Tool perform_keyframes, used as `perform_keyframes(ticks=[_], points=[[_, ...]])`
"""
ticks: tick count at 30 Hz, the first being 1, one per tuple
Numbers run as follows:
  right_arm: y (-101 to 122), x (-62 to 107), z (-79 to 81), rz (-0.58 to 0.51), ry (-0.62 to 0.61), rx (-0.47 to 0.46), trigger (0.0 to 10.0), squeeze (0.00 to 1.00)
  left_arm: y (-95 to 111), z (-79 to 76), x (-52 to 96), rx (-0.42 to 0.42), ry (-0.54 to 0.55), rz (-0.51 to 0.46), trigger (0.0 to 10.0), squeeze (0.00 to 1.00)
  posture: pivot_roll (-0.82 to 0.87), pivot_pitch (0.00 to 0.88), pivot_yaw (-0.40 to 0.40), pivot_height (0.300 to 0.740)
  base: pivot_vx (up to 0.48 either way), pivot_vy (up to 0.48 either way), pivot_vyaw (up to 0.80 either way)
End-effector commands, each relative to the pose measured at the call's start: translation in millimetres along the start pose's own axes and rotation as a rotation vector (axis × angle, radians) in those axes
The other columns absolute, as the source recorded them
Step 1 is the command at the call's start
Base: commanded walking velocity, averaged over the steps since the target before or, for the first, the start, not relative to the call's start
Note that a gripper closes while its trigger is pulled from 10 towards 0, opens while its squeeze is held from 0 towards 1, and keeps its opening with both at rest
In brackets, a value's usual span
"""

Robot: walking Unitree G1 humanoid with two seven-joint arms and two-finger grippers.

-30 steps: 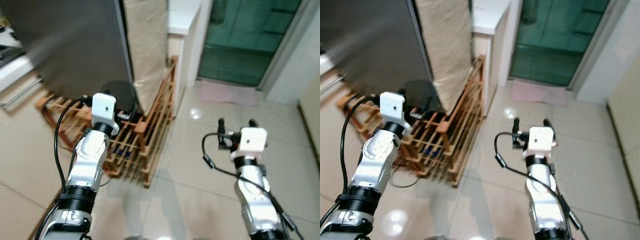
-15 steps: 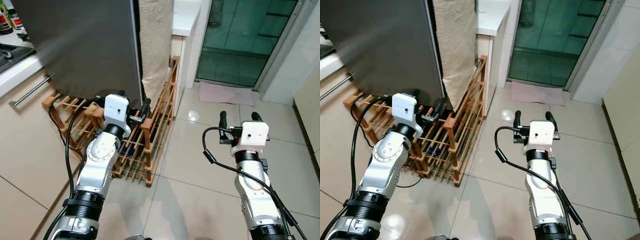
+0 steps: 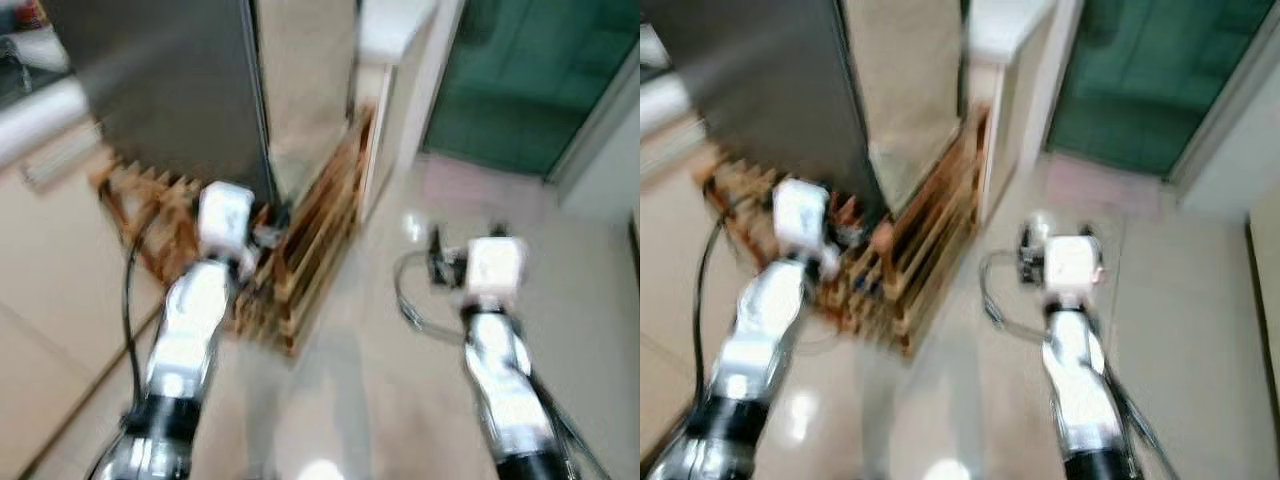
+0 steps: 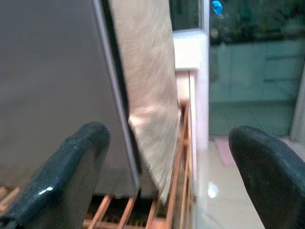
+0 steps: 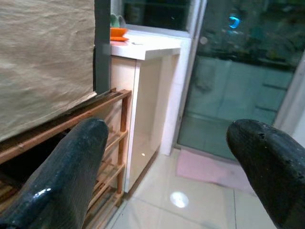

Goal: Restocking fridge

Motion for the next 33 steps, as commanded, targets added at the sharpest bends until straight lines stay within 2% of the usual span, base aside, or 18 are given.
perform_keyframes(ticks=[1, 7, 8, 14, 16, 17, 21, 28, 30, 33], points=[[1.8, -1.3, -4.2, -0.003, -0.008, 0.009, 10.0, 0.0, -3.9, -6.6, 0.6, -0.007, -0.01, 0.024, 10.0, 0.0, -0.11, 0.0, 0.035, 0.74, 0.386, -0.281, 0.66], [0.5, -1.3, -3.4, 0.003, -0.003, 0.004, 10.0, 0.0, -6.6, -5.7, 0.7, -0.002, 0.002, 0.037, 10.0, 0.0, -0.11, 0.0, 0.035, 0.74, 0.388, -0.279, 0.59], [-0.4, -1.2, -3.7, 0.007, -0.005, 0.002, 10.0, 0.0, -9.1, -4.2, 0.4, 0.018, 0.014, 0.051, 10.0, 0.0, -0.11, 0.0, 0.034, 0.74, 0.39, -0.277, 0.56], [-1.2, -1.1, -3.4, 0.012, -0.002, -0.006, 10.0, 0.0, -19.0, 1.7, -2.3, 0.007, 0.056, 0.109, 10.0, 0.0, -0.11, 0.0, 0.033, 0.74, 0.437, -0.046, 0.55], [-0.7, -1.3, -4.1, 0.01, -0.005, -0.003, 10.0, 0.0, -25.3, 4.1, -1.7, 0.022, 0.072, 0.139, 10.0, 0.0, -0.12, 0.0, 0.033, 0.74, 0.465, 0.0, 0.54], [2.6, -1.6, -6.0, -0.004, -0.017, -0.017, 10.0, 0.0, -34.8, 8.2, -0.4, 0.058, 0.097, 0.187, 10.0, 0.0, -0.12, 0.0, 0.033, 0.74, 0.0, 0.0, 0.48], [8.8, -1.2, -6.9, -0.026, -0.023, -0.02, 10.0, 0.0, -42.4, 10.9, 3.0, 0.104, 0.104, 0.216, 10.0, 0.0, -0.12, 0.0, 0.032, 0.74, 0.0, 0.0, 0.24], [13.3, -0.7, -5.4, -0.043, -0.022, -0.03, 10.0, 0.0, -34.3, -5.3, 0.2, 0.149, 0.039, 0.194, 10.0, 0.0, -0.11, 0.0, 0.026, 0.74, 0.0, 0.0, 0.0], [22.4, -3.1, -1.3, -0.067, -0.018, -0.048, 10.0, 0.0, -21.0, -14.1, -5.1, 0.127, -0.008, 0.153, 10.0, 0.0, -0.11, 0.0, 0.025, 0.74, 0.0, 0.0, 0.0], [26.0, -4.8, 0.9, -0.073, -0.016, -0.063, 10.0, 0.0, -12.6, -20.4, -9.1, 0.14, -0.039, 0.132, 10.0, 0.0, -0.11, 0.0, 0.024, 0.74, 0.0, 0.0, 0.0]])
Point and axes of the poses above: a point about 5 cm out from each wrist's last joint towards the gripper, its own x axis pointing back from the gripper into the wrist, its own y axis along the axis of the wrist's last joint, z = x × y, the point moved 5 cm from there along -x, pointing out of the wrist towards the gripper, and after that the axes turned 12 degrees about -x, right-handed, at the moved point
